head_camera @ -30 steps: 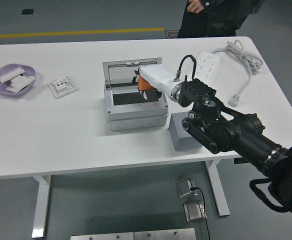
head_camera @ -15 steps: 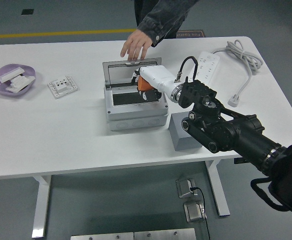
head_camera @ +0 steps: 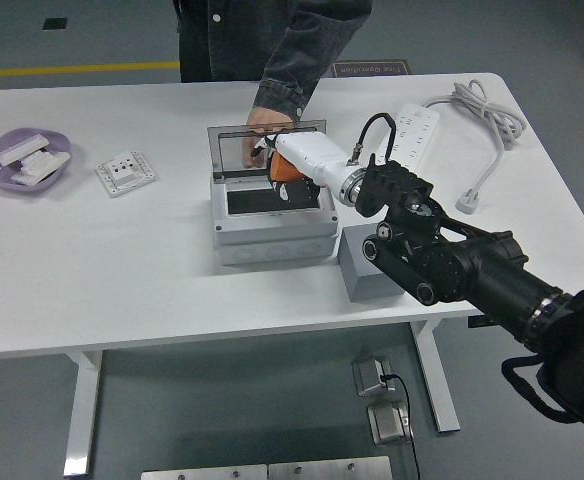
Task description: Pick up the cylinder from the cube,place it in the box,flap close box
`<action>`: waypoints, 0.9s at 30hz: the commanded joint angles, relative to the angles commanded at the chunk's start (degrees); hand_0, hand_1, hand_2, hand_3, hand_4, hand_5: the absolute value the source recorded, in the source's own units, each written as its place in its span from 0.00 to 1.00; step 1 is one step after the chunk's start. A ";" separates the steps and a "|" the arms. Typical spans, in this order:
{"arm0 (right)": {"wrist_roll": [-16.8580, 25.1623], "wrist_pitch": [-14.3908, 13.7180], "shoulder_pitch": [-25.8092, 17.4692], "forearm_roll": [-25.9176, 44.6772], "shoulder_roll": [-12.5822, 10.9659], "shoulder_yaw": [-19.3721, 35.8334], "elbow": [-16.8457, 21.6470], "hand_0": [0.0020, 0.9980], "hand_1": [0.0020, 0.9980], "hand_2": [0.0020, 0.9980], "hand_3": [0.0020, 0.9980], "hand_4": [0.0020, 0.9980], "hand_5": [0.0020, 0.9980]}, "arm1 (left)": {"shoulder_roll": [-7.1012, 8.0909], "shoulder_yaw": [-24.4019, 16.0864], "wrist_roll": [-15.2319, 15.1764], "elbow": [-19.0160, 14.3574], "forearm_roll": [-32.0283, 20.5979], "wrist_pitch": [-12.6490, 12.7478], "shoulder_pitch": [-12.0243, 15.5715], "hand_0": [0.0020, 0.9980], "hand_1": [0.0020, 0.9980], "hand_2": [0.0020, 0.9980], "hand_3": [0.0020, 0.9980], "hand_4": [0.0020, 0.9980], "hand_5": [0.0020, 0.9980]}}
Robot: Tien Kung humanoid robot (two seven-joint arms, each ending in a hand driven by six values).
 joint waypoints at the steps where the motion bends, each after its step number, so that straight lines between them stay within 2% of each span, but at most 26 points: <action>1: -0.05 0.05 0.01 -0.04 0.00 0.02 0.01 0.19 0.40 0.66 0.90 0.46 0.24 | 0.01 -0.06 -0.01 0.00 0.05 0.00 -0.03 0.63 0.65 0.61 0.62 0.66 0.24; 2: -0.09 0.09 0.03 -0.09 0.00 0.03 0.02 0.19 0.40 0.66 0.90 0.46 0.24 | 0.02 -0.12 -0.01 0.00 0.12 0.00 -0.06 0.63 0.65 0.61 0.62 0.66 0.24; 3: -0.13 0.11 0.05 -0.13 0.00 0.03 0.03 0.50 0.60 0.71 0.95 0.73 0.33 | 0.02 -0.20 0.00 0.00 0.21 -0.01 -0.08 0.63 0.64 0.61 0.62 0.66 0.24; 8: -0.27 -0.05 0.07 -0.18 0.00 -0.02 0.13 0.50 0.60 0.71 0.95 0.73 0.33 | -0.04 -0.46 0.07 0.00 0.59 -0.06 -0.24 0.63 0.64 0.61 0.62 0.66 0.24; 9: -0.27 -0.12 0.06 -0.15 0.00 -0.05 0.14 0.68 0.65 0.74 0.98 0.84 0.39 | -0.07 -0.48 0.09 0.00 0.62 -0.07 -0.27 0.63 0.65 0.61 0.62 0.66 0.24; 20: -0.84 -0.96 -0.10 -0.09 0.00 -0.36 0.94 0.69 0.65 0.75 0.99 0.86 0.41 | -0.18 -0.52 0.18 0.00 0.71 -0.09 -0.38 0.63 0.64 0.61 0.62 0.66 0.24; 21: -0.93 -0.99 -0.18 -0.07 0.00 -0.37 1.14 0.70 0.65 0.75 1.00 0.89 0.44 | -0.19 -0.59 0.19 0.00 0.77 -0.09 -0.33 0.63 0.64 0.61 0.62 0.66 0.24; 27: -2.20 -0.36 -1.06 2.12 0.00 -1.99 5.95 0.70 0.65 0.75 1.00 0.89 0.45 | -0.35 -1.58 0.24 0.00 1.45 -0.09 0.28 0.63 0.64 0.61 0.62 0.66 0.24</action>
